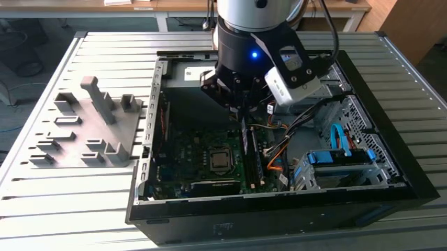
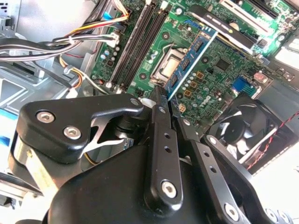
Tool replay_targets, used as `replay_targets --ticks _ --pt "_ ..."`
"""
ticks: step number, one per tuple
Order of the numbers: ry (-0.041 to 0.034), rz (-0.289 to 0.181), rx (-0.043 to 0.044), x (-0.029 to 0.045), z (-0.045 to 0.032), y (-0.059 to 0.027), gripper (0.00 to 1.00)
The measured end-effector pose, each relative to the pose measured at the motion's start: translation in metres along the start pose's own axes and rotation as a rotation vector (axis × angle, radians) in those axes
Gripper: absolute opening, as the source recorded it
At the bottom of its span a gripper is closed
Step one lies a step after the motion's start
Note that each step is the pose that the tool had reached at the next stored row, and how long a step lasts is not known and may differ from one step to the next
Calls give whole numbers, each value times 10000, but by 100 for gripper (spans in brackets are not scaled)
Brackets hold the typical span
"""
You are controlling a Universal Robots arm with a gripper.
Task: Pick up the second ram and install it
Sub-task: 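Insert the second ram into the second slot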
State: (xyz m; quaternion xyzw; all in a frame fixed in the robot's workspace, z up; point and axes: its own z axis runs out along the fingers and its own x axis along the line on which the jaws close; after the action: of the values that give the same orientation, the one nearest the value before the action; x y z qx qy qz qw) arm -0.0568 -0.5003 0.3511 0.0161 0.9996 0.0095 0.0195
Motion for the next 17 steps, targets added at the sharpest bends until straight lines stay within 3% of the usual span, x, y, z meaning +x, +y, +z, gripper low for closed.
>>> replay_targets --ticks 17 --pt "0 0 7 3 69 -1 14"
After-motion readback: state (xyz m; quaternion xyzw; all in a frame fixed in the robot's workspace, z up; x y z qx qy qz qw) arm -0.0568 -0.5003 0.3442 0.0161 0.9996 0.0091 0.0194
